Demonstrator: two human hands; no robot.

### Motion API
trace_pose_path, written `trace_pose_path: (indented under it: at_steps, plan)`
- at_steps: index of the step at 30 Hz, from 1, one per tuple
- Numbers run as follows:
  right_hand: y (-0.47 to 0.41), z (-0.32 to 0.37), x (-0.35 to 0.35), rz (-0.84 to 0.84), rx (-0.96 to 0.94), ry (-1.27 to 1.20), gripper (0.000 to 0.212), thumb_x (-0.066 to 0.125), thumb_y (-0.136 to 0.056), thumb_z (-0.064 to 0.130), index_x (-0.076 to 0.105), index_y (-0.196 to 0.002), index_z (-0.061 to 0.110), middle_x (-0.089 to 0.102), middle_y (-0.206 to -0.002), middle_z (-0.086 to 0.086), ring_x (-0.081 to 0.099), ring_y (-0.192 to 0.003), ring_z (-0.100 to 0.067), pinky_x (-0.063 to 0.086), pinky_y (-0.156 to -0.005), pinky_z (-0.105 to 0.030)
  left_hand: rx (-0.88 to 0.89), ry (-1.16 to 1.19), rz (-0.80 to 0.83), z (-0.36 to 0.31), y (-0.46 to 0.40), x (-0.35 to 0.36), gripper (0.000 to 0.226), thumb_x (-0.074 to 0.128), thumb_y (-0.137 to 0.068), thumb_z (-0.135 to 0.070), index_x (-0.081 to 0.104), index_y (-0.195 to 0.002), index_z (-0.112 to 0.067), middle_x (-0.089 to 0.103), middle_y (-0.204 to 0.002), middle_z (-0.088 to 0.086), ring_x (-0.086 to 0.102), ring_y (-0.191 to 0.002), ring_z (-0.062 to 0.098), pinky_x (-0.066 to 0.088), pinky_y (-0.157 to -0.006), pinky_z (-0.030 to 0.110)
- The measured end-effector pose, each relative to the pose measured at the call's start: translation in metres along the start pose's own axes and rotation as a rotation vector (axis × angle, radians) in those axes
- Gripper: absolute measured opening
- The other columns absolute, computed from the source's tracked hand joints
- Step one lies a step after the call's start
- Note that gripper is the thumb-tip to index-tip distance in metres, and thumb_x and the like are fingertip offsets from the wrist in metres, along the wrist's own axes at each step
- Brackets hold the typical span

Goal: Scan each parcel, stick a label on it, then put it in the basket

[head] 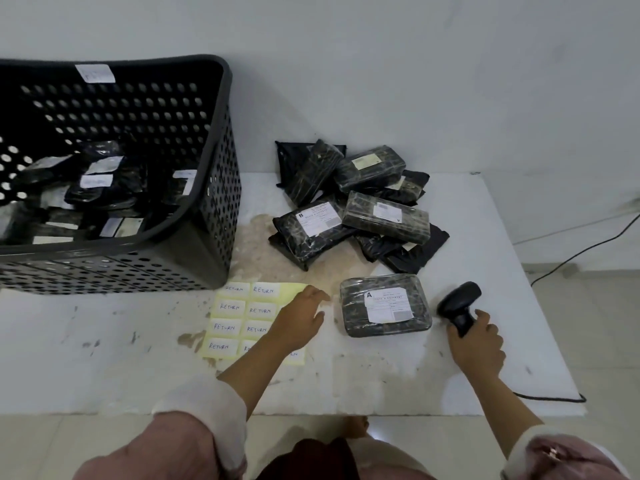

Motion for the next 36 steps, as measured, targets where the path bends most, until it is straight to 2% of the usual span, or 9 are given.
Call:
trace_pose_path:
  at_steps: [4, 9, 11, 14, 18, 21, 24, 30, 36]
  plan:
    - [-0.001, 0.001, -0.008, -0.02, 0.008, -0.007, 0.065, 0.06, -0.09, 0.032, 0.031, -0.143, 0.007, 0.046, -0.133, -0.027, 0.044, -0.12, -0.045, 0.037, -0.096, -0.054, -0.143, 0.025, -0.074, 0.037, 0.007, -0.016, 0.035, 0.045, -0.098, -0.018, 0.046, -0.132, -0.015, 0.041, -0.136, 0.002, 0.048, -0.119, 0.02, 0.046, -0.091, 0.036]
    - [0.018, 0.023, -0.04, -0.488, 0.032, -0.151, 0.04, 0.055, -0.087, 0.022, 0.045, -0.123, 0.008, 0.054, -0.12, -0.024, 0.05, -0.106, -0.044, 0.037, -0.086, -0.05, -0.192, -0.043, -0.048, 0.073, 0.014, -0.034, 0.037, 0.044, -0.099, -0.02, 0.045, -0.134, -0.013, 0.039, -0.139, 0.003, 0.042, -0.125, 0.02, 0.047, -0.092, 0.036]
    - [0.035, 0.049, -0.042, -0.572, -0.013, -0.31, 0.029, 0.054, -0.089, 0.02, 0.047, -0.116, 0.008, 0.057, -0.112, -0.019, 0.053, -0.101, -0.04, 0.039, -0.082, -0.047, -0.194, -0.094, 0.019, 0.086, 0.017, -0.037, 0.04, 0.044, -0.099, -0.022, 0.042, -0.137, -0.012, 0.035, -0.142, 0.004, 0.038, -0.128, 0.022, 0.045, -0.095, 0.036]
    - [0.07, 0.113, -0.025, -0.469, -0.162, -0.65, 0.013, 0.052, -0.094, 0.023, 0.044, -0.103, 0.019, 0.061, -0.094, -0.011, 0.059, -0.084, -0.028, 0.045, -0.075, -0.039, -0.18, -0.136, 0.145, 0.106, 0.025, -0.036, 0.045, 0.043, -0.1, -0.025, 0.034, -0.143, -0.012, 0.026, -0.15, 0.005, 0.028, -0.138, 0.023, 0.037, -0.106, 0.036]
    - [0.123, 0.194, 0.035, -0.175, -0.384, -0.636, 0.017, 0.063, -0.09, 0.026, 0.048, -0.086, 0.02, 0.055, -0.079, 0.004, 0.051, -0.072, -0.015, 0.04, -0.066, -0.029, -0.145, -0.189, 0.274, 0.133, 0.039, -0.033, 0.054, 0.043, -0.1, -0.028, 0.025, -0.148, -0.012, 0.012, -0.158, 0.006, 0.015, -0.145, 0.024, 0.025, -0.115, 0.035]
    - [0.152, 0.224, 0.093, 0.027, -0.473, -0.465, 0.022, 0.07, -0.085, 0.024, 0.052, -0.092, 0.013, 0.052, -0.094, -0.001, 0.05, -0.086, -0.018, 0.041, -0.07, -0.028, -0.094, -0.283, 0.387, 0.15, 0.048, -0.028, 0.063, 0.042, -0.1, -0.03, 0.01, -0.153, -0.015, -0.006, -0.161, 0.004, -0.001, -0.149, 0.024, 0.012, -0.12, 0.034]
    - [0.163, 0.226, 0.143, 0.171, -0.415, -0.276, 0.031, 0.067, -0.086, 0.03, 0.05, -0.105, 0.013, 0.048, -0.11, -0.003, 0.047, -0.104, -0.02, 0.04, -0.071, -0.029, -0.062, -0.312, 0.445, 0.157, 0.052, -0.023, 0.07, 0.045, -0.099, -0.031, 0.002, -0.153, -0.018, -0.017, -0.159, 0.003, -0.008, -0.148, 0.026, 0.016, -0.119, 0.038]
    - [0.161, 0.232, 0.169, 0.081, -0.416, -0.039, 0.036, 0.07, -0.082, 0.036, 0.052, -0.103, 0.013, 0.05, -0.112, -0.005, 0.046, -0.104, -0.024, 0.044, -0.081, -0.034, 0.001, -0.348, 0.387, 0.159, 0.057, -0.019, 0.079, 0.047, -0.097, -0.034, -0.009, -0.152, -0.022, -0.019, -0.159, 0.004, -0.005, -0.148, 0.029, 0.023, -0.117, 0.041]
    - [0.161, 0.234, 0.175, 0.003, -0.437, 0.072, 0.025, 0.057, -0.092, 0.03, 0.053, -0.111, 0.014, 0.051, -0.114, -0.006, 0.046, -0.104, -0.025, 0.042, -0.084, -0.033, 0.039, -0.365, 0.265, 0.161, 0.061, -0.018, 0.078, 0.047, -0.097, -0.032, -0.008, -0.152, -0.023, -0.021, -0.158, 0.006, 0.0, -0.148, 0.025, 0.02, -0.118, 0.037]
Point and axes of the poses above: each hand's wrist, its own y-axis away from the middle knuckle, its own x-axis out of the palm, z = x × y, the point moved 6 cm from there along -y, towards the middle knuckle
